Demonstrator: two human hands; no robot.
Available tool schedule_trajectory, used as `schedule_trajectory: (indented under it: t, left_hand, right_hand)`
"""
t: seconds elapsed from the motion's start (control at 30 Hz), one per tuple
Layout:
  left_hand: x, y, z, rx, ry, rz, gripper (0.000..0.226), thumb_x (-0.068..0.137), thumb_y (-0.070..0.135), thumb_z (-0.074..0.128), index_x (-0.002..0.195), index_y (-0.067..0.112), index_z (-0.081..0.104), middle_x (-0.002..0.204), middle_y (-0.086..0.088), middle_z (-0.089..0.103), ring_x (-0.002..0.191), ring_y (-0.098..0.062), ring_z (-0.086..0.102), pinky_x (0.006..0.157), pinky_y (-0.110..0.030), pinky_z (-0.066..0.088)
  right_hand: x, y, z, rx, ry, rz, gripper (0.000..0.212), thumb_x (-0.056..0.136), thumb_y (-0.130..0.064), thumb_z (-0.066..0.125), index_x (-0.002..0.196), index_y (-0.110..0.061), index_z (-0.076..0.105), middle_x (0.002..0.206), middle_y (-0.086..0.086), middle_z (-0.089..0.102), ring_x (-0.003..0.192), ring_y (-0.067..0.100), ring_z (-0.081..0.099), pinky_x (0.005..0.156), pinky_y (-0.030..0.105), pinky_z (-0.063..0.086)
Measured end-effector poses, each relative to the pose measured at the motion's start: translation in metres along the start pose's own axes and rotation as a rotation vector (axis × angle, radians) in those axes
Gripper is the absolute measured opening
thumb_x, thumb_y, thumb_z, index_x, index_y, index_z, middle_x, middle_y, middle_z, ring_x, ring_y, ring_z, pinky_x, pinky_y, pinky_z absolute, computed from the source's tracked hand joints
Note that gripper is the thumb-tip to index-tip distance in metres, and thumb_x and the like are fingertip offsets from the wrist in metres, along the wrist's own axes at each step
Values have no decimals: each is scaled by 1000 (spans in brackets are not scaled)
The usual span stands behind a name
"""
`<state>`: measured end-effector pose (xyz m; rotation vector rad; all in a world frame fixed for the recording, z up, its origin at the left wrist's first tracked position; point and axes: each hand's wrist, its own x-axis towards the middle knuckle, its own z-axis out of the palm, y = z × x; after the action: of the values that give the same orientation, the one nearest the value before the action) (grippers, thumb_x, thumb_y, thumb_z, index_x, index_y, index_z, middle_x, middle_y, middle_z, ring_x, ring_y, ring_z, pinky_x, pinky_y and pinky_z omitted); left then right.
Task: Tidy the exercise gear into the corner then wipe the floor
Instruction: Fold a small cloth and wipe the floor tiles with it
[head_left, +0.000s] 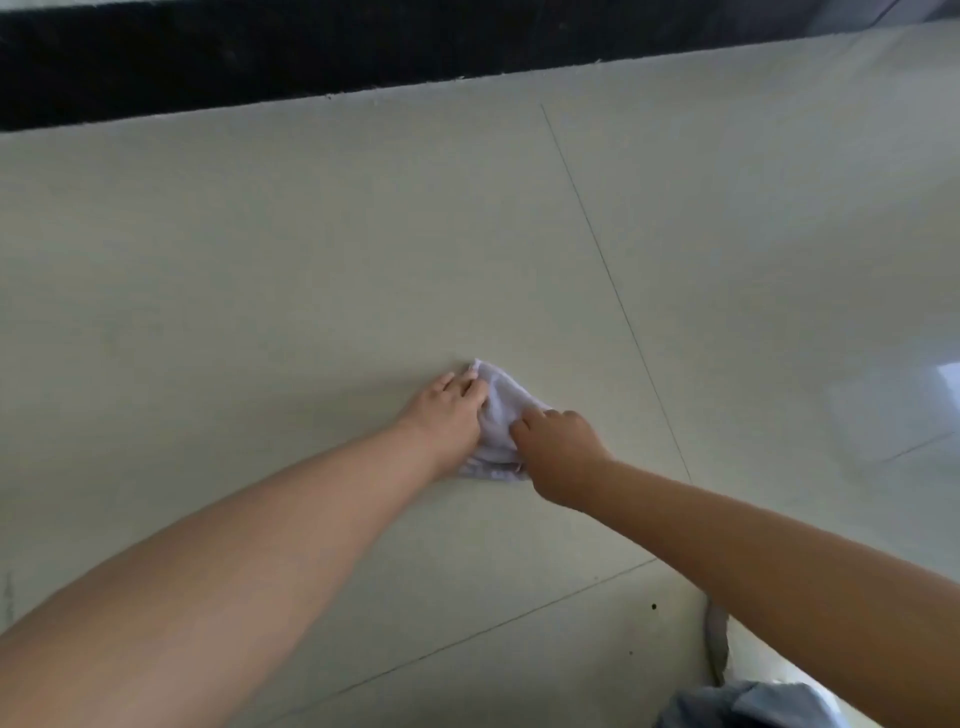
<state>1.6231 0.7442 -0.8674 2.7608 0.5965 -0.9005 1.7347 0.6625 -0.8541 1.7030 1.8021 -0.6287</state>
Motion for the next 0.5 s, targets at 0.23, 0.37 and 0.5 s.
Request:
schedule_trajectory:
  t: [0.23,0.37,0.5]
  left_hand:
    - [64,15,-39,-157,175,-301,54,84,34,64,121,-4,61,135,-20,51,129,-28,50,109,-29,36]
    - [80,-25,-47,-214,236,-593,45,99,14,34,142,0,36,151,-14,28,143,-28,24,115,-40,18]
    - [36,-68,-14,-201,151,-772,49,98,11,36,145,0,29,154,-13,26,144,-26,22,113,-40,22]
  right_hand:
    - [32,101,-4,272,304,146,18,62,5,71,79,3,65,84,20,62,75,35,63,71,38,45]
    - [96,99,-48,304,442,116,31,87,-1,45,116,-4,55,124,13,48,118,28,42,96,36,30]
    - [119,38,-71,343,452,-82,35,89,-3,42,122,-5,52,132,11,45,124,28,38,101,38,28]
